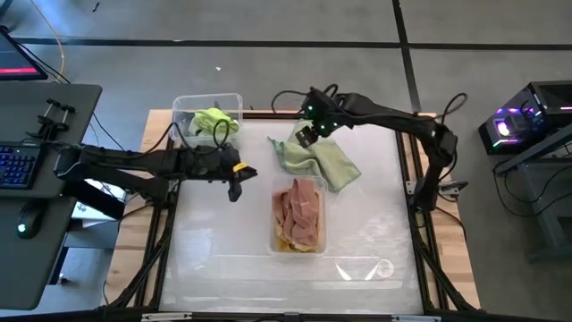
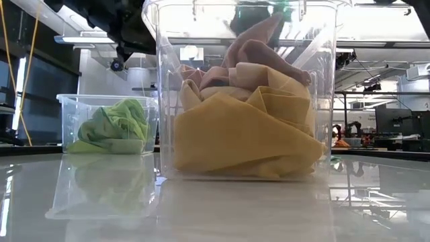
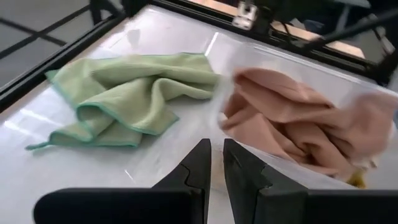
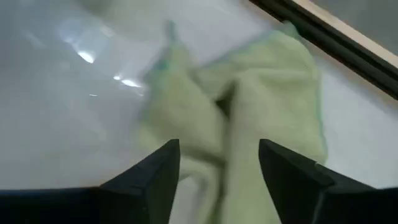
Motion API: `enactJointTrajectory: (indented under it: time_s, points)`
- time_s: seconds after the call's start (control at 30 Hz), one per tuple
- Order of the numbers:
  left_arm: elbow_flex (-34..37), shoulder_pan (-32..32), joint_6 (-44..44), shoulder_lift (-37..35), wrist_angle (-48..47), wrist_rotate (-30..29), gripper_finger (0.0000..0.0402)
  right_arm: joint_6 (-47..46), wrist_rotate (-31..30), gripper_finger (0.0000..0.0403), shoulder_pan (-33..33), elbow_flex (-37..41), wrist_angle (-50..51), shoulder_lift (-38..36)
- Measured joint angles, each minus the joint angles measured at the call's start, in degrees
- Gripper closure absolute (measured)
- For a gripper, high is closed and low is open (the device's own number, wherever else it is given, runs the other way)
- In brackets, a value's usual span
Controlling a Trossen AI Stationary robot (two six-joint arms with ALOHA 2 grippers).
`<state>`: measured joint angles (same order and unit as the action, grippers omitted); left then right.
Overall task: Sort towels by color in basket
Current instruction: Put the dark green towel into the top transparent bin
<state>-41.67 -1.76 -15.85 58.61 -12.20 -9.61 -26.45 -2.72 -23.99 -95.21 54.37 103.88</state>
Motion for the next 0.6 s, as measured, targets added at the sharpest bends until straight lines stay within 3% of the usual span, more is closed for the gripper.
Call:
enactJointTrajectory:
  time_s: [0.27,0.6]
  points:
    - [0.0,-6.8,-2.1,0.0,0.1,-3.0,0.0369,4.6,0.7,0.0182,-3.1,16.4,-13.7,1.3]
    - [-1.0,-12.6,7.1,0.1,6.7,-5.5,0.0388,7.3,5.0,0.0247,-3.0,32.5,-30.2,1.2]
